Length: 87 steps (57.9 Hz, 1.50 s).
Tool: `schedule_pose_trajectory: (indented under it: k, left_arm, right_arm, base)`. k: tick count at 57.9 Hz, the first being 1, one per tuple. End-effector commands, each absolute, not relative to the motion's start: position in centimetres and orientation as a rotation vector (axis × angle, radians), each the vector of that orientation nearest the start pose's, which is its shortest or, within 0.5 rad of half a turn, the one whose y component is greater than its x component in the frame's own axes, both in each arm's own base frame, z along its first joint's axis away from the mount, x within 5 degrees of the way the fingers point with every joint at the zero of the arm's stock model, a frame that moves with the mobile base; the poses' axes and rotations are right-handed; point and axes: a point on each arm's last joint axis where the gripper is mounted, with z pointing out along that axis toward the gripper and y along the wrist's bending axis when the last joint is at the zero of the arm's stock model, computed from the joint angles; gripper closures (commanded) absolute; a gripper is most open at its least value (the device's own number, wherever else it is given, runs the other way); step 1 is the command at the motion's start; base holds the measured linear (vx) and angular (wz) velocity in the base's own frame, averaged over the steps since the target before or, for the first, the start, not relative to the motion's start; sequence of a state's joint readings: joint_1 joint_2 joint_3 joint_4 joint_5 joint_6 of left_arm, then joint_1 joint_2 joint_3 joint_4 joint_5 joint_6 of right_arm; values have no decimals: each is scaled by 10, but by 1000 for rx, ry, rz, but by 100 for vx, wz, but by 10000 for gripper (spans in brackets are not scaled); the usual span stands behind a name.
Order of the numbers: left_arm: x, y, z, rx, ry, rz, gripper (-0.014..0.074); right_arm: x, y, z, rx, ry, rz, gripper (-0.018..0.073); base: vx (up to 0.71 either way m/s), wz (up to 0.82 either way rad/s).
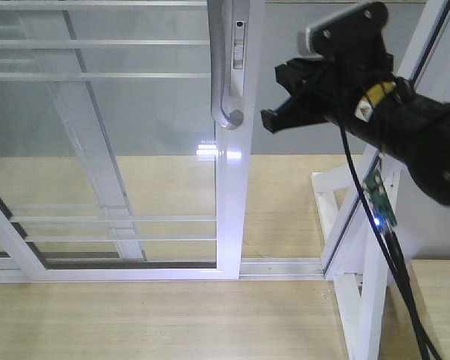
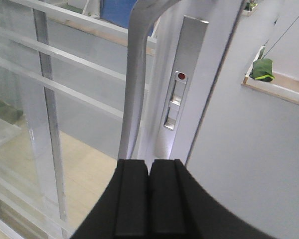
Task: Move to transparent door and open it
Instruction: 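Pull the handle with the right gripper, sliding the door open, then push the door frame farther open with the left gripper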
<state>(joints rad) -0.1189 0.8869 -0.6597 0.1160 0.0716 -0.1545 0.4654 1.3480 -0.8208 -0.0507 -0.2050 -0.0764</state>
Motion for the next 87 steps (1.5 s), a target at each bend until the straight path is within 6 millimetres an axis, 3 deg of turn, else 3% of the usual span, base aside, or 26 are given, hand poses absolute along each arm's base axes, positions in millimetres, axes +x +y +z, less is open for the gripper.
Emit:
schedule_pose_trajectory:
  k: [1, 12, 23, 40, 48, 64, 87]
  left_arm:
    - [196, -33, 345, 104, 1695, -159, 31]
    - [220, -71, 325, 229, 1682, -281, 31]
    - [255, -112, 311, 300, 1559, -403, 31]
    - [335, -151, 302, 315, 1578, -413, 31]
    - [362, -162, 299, 314, 1587, -410, 31]
    - [396, -177, 292, 235, 1596, -486, 31]
    - [427, -190, 297, 224, 1579, -489, 39]
  right_arm:
    - [237, 119, 319, -489, 1537, 266, 529]
    - [188, 94, 290, -476, 1565, 273, 529]
    - [168, 84, 270, -483, 1600, 268, 529]
    - [167, 84, 265, -504, 1618, 252, 529]
    - [167, 84, 265, -504, 1618, 252, 529]
    - [167, 84, 264, -509, 1620, 249, 529]
    - [167, 84, 264, -548, 1607, 212, 529]
  base:
    - [0, 0]
    - [0, 0]
    - [0, 0]
    - [0, 0]
    - [0, 0]
    - [0, 0]
    - [0, 0]
